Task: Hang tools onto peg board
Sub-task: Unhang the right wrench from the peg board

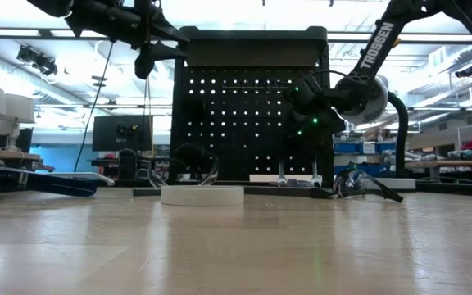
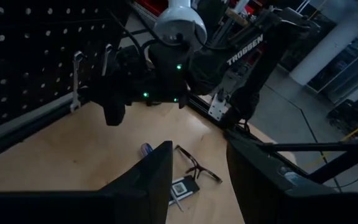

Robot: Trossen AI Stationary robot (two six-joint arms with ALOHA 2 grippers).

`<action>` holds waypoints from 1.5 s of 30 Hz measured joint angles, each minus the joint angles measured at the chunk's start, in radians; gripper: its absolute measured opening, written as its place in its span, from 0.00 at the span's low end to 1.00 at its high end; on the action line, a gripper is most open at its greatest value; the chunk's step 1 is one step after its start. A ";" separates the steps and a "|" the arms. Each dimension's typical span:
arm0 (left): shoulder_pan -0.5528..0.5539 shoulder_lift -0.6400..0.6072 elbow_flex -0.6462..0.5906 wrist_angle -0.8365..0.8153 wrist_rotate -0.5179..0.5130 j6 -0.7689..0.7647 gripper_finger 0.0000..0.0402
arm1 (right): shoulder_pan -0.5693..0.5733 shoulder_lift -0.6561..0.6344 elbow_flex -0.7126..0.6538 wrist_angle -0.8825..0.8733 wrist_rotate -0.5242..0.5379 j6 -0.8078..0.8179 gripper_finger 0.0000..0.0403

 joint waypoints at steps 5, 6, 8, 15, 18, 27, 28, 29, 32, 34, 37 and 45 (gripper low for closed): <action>0.000 0.000 0.000 0.009 -0.005 0.006 0.39 | -0.015 0.006 0.078 -0.120 -0.044 -0.045 0.45; 0.000 0.000 0.000 0.014 -0.005 0.006 0.39 | -0.015 0.006 0.087 -0.134 -0.044 -0.050 0.45; 0.000 0.000 0.000 0.024 -0.009 0.007 0.39 | -0.016 0.006 0.093 -0.139 -0.021 -0.046 0.45; 0.000 0.000 0.000 0.032 -0.009 0.006 0.39 | -0.022 0.007 0.093 -0.155 -0.038 0.000 0.45; 0.000 0.000 0.000 0.032 -0.009 0.009 0.39 | -0.022 0.007 0.093 -0.155 -0.055 0.005 0.45; 0.000 0.001 0.000 0.051 -0.009 0.010 0.39 | -0.023 0.007 0.095 -0.208 -0.100 0.014 0.45; 0.000 0.001 0.000 0.051 -0.009 0.010 0.39 | -0.023 0.008 0.098 -0.210 -0.100 0.018 0.45; 0.000 0.001 0.000 0.051 -0.009 0.010 0.39 | -0.023 0.008 0.101 -0.209 -0.100 0.018 0.45; 0.000 0.001 0.000 0.051 -0.009 0.011 0.39 | -0.010 0.006 0.103 -0.205 -0.092 0.040 0.45; 0.000 0.001 0.000 0.051 -0.009 0.011 0.39 | 0.015 -0.002 0.102 -0.188 -0.078 0.047 0.44; 0.000 0.001 0.000 0.050 -0.007 0.011 0.39 | 0.079 -0.009 0.105 -0.110 -0.024 0.012 0.42; 0.000 0.001 0.000 0.049 0.032 0.022 0.39 | 0.189 -0.007 -0.005 -0.059 0.327 0.210 0.37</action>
